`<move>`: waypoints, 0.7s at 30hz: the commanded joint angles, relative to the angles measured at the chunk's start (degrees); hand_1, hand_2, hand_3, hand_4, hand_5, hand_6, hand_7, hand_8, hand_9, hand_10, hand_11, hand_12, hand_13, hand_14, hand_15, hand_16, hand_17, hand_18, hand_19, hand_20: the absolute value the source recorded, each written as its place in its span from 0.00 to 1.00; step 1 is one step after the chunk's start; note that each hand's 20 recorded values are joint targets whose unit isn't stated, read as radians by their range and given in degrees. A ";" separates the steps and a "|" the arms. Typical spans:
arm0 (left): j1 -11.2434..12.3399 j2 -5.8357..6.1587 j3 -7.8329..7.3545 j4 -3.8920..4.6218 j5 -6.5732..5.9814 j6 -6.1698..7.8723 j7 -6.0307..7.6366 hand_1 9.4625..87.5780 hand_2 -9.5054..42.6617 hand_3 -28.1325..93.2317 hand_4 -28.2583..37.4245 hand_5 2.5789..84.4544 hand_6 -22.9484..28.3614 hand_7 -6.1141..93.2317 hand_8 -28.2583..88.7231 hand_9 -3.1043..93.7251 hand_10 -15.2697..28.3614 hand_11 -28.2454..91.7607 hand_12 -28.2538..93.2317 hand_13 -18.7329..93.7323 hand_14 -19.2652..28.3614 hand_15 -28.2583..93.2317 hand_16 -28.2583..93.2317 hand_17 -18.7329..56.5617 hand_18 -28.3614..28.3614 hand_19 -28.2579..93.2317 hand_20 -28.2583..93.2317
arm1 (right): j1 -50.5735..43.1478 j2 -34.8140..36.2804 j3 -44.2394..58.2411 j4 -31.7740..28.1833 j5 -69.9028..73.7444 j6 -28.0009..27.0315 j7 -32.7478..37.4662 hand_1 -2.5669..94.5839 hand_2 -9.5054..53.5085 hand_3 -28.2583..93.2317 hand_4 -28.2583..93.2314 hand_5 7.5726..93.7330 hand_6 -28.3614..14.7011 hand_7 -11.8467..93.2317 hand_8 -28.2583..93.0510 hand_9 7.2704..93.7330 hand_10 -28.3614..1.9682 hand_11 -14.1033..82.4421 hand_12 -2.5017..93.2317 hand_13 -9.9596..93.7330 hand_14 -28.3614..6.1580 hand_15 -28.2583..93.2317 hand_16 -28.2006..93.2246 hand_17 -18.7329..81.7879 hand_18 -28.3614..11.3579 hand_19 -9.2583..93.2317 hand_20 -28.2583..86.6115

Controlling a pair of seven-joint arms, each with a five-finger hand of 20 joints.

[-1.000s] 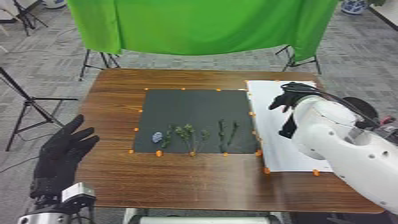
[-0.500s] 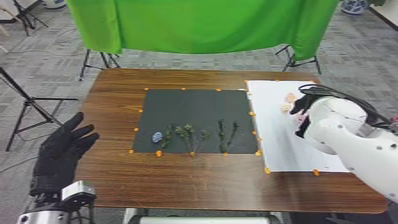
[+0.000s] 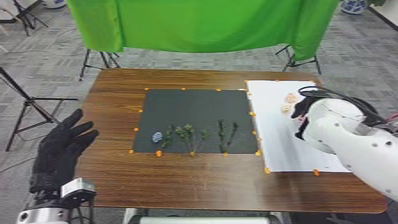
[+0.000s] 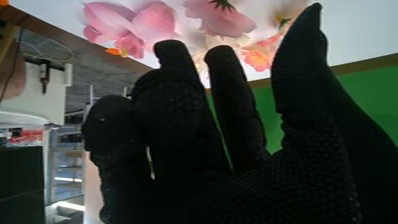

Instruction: Arrange flowers

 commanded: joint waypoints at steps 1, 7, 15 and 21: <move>-0.11 0.20 0.38 0.30 -0.66 -0.86 0.64 0.24 0.32 0.76 0.07 0.42 0.62 0.17 0.17 0.37 0.77 0.50 0.33 0.35 0.90 0.75 0.13 0.12 0.84 0.59 0.36 | 1.63 -0.94 -0.80 1.64 0.14 0.13 0.97 0.44 0.12 0.83 0.06 0.55 0.54 0.28 0.15 0.68 0.30 0.34 0.18 0.84 0.59 0.87 0.33 0.74 0.21 1.00 0.57; -0.47 0.09 0.49 0.62 -1.44 -1.47 0.87 0.24 0.32 0.76 0.07 0.42 0.62 0.17 0.17 0.37 0.77 0.50 0.33 0.35 0.90 0.75 0.13 0.12 0.84 0.59 0.36 | 1.85 -1.58 -2.00 2.56 0.50 0.58 0.77 0.45 0.11 0.82 0.06 0.56 0.57 0.29 0.14 0.69 0.31 0.35 0.18 0.84 0.59 0.87 0.33 0.74 0.21 1.00 0.58; -0.82 0.50 0.88 0.77 -2.35 -1.99 1.64 0.25 0.32 0.76 0.07 0.42 0.62 0.17 0.17 0.37 0.77 0.50 0.33 0.35 0.91 0.75 0.13 0.12 0.84 0.59 0.36 | 2.03 -3.09 -3.84 3.49 0.32 0.33 0.92 0.46 0.11 0.82 0.06 0.58 0.61 0.30 0.14 0.71 0.34 0.35 0.18 0.85 0.59 0.87 0.34 0.74 0.21 1.00 0.58; -1.52 -0.76 0.74 0.93 -1.14 -2.51 0.13 0.25 0.32 0.76 0.07 0.42 0.62 0.18 0.17 0.37 0.77 0.50 0.33 0.35 0.91 0.75 0.13 0.12 0.84 0.59 0.36 | 2.66 -2.85 -5.76 4.24 -0.74 1.49 1.36 0.50 0.09 0.82 0.05 0.61 0.62 0.31 0.15 0.73 0.37 0.36 0.18 0.85 0.60 0.87 0.34 0.74 0.21 1.00 0.57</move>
